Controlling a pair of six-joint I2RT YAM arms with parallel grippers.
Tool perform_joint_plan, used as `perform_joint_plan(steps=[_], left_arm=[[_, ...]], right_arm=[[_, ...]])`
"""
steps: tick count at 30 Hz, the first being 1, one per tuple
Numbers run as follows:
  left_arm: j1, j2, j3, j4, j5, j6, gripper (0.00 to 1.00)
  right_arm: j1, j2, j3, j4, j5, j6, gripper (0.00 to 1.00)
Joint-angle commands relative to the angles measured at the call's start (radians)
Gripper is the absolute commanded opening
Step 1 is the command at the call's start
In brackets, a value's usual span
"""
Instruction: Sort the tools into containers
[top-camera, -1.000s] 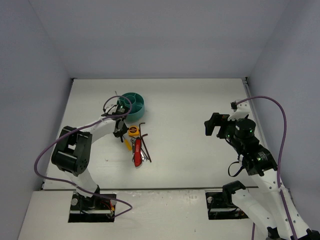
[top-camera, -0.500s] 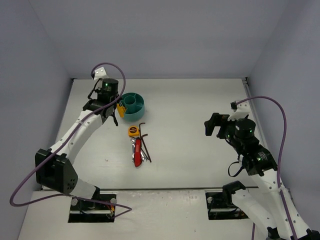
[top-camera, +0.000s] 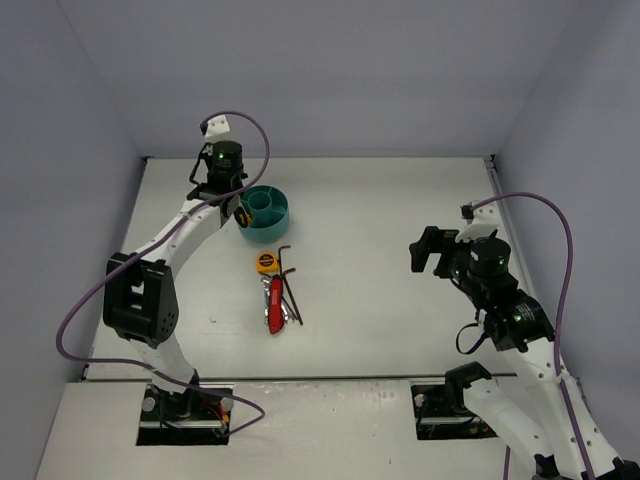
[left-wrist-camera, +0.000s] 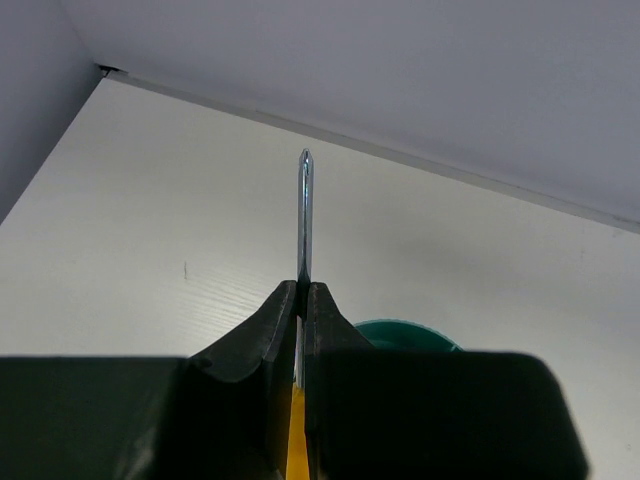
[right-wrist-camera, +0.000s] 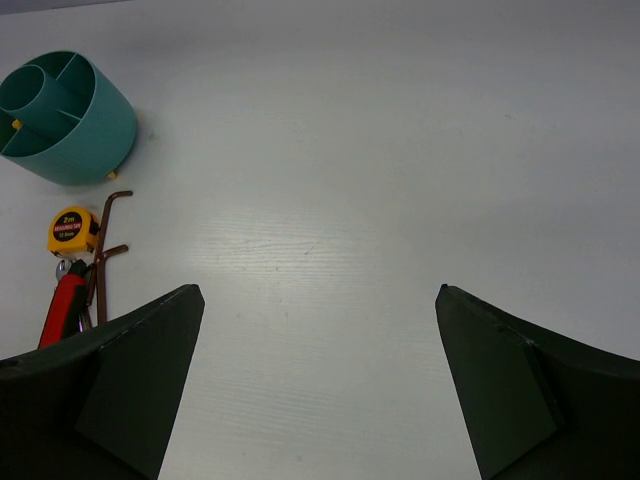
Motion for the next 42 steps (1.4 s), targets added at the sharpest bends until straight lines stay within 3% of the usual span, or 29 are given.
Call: perform_joint_plan(steps=[1, 22, 36, 39, 42], left_arm=[[0.019, 0.003, 0.048, 0.147, 0.026, 0.006, 0.0], [0.016, 0.074, -0.067, 0.224, 0.091, -0.059, 0.02], [-0.012, -0.091, -0.195, 0.203, 0.121, -0.095, 0.25], [-0.024, -0.184, -0.219, 0.137, 0.151, -0.127, 0.31], [-0.034, -0.241, -0.205, -0.04, 0.185, -0.16, 0.36]], right_arm=[[0.005, 0.026, 0.054, 0.033, 0.032, -0.013, 1.0], [0.006, 0.04, 0.049, 0.032, 0.046, -0.02, 1.0], [0.006, 0.037, 0.043, 0.032, 0.033, -0.014, 1.0], [0.006, 0.039, 0.043, 0.032, 0.023, -0.01, 1.0], [0.006, 0.045, 0.043, 0.032, 0.011, -0.006, 1.0]])
